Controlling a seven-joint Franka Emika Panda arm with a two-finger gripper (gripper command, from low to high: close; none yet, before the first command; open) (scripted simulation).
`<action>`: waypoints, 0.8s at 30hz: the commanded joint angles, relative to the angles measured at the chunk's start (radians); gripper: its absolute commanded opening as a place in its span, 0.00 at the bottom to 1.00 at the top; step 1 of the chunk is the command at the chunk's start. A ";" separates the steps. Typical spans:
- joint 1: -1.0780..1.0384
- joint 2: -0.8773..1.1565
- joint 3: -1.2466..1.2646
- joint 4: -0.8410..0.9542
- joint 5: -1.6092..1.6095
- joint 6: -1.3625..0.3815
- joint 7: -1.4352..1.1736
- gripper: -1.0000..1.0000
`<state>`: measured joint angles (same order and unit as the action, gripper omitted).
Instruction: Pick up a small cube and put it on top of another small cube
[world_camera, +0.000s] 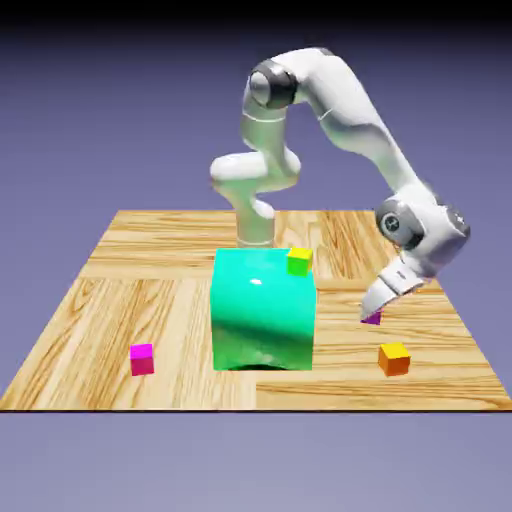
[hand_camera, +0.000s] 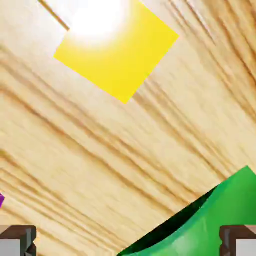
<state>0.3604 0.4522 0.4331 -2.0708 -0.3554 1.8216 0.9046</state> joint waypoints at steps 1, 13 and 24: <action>0.012 0.036 0.015 0.026 -0.013 -0.043 0.006 0.50; 0.161 0.471 0.200 0.341 -0.164 -0.560 0.075 0.50; 0.160 0.519 0.214 0.328 -0.193 -0.578 0.092 0.00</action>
<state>0.5199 0.9716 0.6470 -1.7428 -0.5463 1.2437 0.9975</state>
